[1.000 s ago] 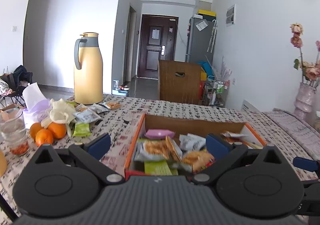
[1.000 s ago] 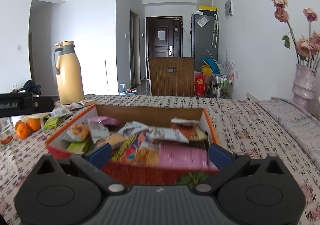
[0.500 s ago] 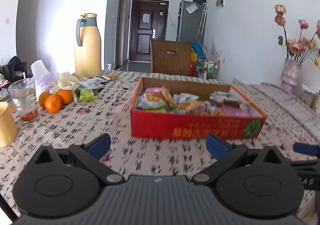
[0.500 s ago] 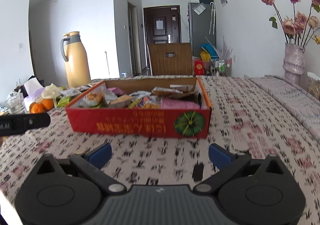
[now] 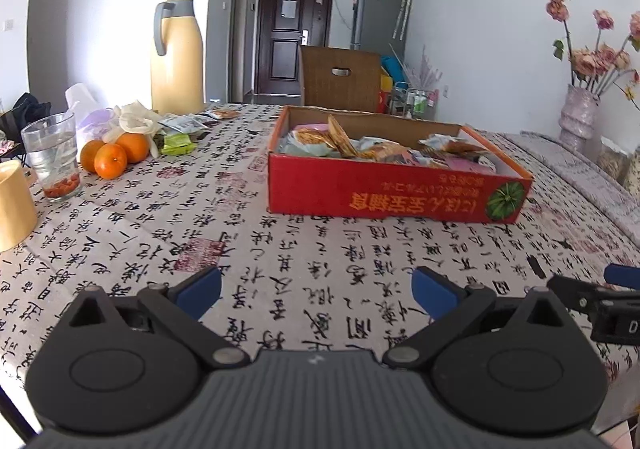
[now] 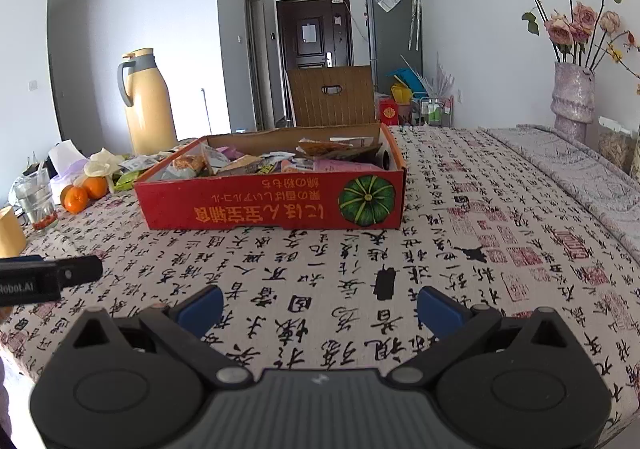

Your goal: Organize snacks

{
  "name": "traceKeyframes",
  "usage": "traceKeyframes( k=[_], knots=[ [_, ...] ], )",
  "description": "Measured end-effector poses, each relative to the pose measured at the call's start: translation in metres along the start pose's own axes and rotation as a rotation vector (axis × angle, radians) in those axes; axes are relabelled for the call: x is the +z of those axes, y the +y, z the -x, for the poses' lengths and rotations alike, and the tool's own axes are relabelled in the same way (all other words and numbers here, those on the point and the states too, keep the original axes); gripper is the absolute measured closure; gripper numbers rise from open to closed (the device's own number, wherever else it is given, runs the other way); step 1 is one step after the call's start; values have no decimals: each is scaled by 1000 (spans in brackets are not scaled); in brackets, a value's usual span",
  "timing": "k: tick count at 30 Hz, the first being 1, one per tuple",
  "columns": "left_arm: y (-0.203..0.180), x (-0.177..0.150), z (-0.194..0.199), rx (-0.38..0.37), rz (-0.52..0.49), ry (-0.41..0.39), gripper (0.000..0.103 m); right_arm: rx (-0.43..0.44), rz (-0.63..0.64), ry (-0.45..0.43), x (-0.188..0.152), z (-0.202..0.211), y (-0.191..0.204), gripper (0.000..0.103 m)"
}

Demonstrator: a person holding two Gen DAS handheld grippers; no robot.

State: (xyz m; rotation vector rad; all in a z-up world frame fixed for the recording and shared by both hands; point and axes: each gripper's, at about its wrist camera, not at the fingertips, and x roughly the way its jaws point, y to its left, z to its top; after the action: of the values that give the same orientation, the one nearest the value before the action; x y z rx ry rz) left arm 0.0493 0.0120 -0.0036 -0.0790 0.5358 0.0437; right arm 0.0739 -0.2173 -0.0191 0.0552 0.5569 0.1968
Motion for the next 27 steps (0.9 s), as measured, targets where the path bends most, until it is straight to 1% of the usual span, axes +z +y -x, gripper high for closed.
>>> traceKeyframes(
  k=[13, 27],
  knots=[
    [-6, -4, 5, -31, -20, -2, 0, 8, 3, -1, -1, 3, 1, 0],
    [-7, -5, 6, -40, -23, 0, 0, 8, 4, 1, -1, 3, 2, 0]
  ],
)
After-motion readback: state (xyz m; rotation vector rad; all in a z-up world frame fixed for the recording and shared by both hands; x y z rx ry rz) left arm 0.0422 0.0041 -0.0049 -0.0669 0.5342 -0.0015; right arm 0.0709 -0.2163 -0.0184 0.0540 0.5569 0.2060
